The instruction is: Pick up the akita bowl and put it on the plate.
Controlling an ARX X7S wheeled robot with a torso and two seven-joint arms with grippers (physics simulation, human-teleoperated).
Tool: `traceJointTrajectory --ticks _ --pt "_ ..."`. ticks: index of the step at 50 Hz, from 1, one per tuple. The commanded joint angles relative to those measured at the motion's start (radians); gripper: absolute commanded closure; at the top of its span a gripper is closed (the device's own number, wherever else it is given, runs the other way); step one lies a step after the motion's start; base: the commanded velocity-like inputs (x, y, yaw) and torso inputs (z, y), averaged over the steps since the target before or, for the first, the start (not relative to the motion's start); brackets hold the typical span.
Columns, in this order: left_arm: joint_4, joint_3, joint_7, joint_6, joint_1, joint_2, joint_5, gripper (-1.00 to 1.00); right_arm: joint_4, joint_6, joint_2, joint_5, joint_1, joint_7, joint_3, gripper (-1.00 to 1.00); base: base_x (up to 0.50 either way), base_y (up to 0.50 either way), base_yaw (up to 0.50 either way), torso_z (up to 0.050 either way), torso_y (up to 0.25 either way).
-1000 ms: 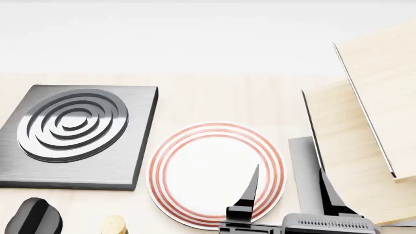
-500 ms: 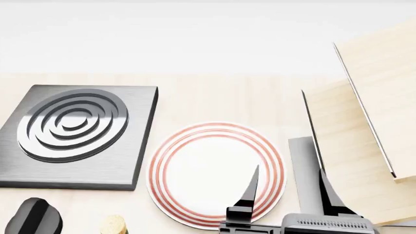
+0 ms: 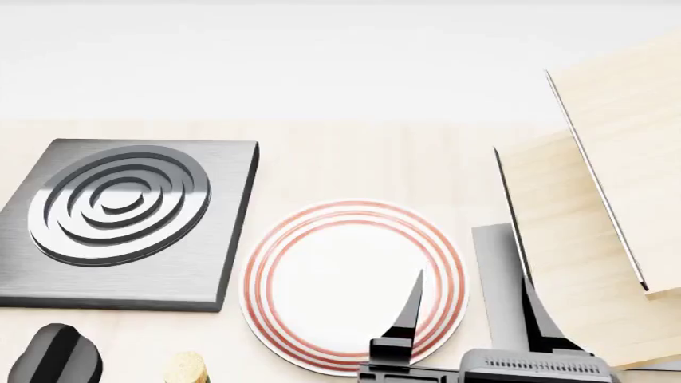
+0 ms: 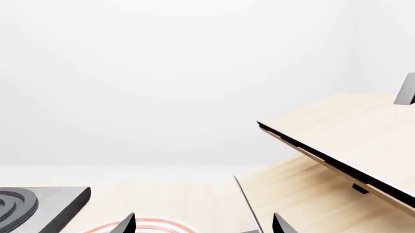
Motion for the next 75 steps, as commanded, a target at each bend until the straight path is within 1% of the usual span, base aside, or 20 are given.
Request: traceJointTrajectory --ticks 1,10,21,30,59,75 --pt "0.001 0.018 -0.017 -0.019 -0.002 -0.014 0.012 -1.0 0.005 -0.003 0.001 0.0 0.002 0.002 -0.003 -1.0 0.0 0.0 0.0 0.0 0.0" --pt "0.005 0.036 -0.028 -0.036 -0.004 -0.025 0.02 -1.0 0.013 -0.009 0.002 0.003 0.003 0.001 -0.004 -1.0 0.0 0.0 0.0 0.0 0.0" --pt "0.019 0.023 -0.021 -0.045 0.017 -0.031 0.003 -1.0 0.013 -0.009 0.003 0.003 0.002 0.006 -0.008 -1.0 0.0 0.0 0.0 0.0 0.0" --pt "0.012 0.063 -0.021 -0.053 0.016 -0.038 0.029 -1.0 0.019 -0.011 0.002 0.004 0.004 0.006 -0.011 -1.0 0.0 0.0 0.0 0.0 0.0" --pt "0.01 0.039 -0.005 -0.068 0.055 -0.054 0.013 -1.0 0.012 -0.006 0.007 0.007 0.007 0.015 -0.018 -1.0 0.0 0.0 0.0 0.0 0.0" --pt "0.025 0.047 0.007 -0.082 0.073 -0.071 0.008 -1.0 0.008 -0.002 0.011 0.011 0.011 0.018 -0.021 -1.0 0.0 0.0 0.0 0.0 0.0"
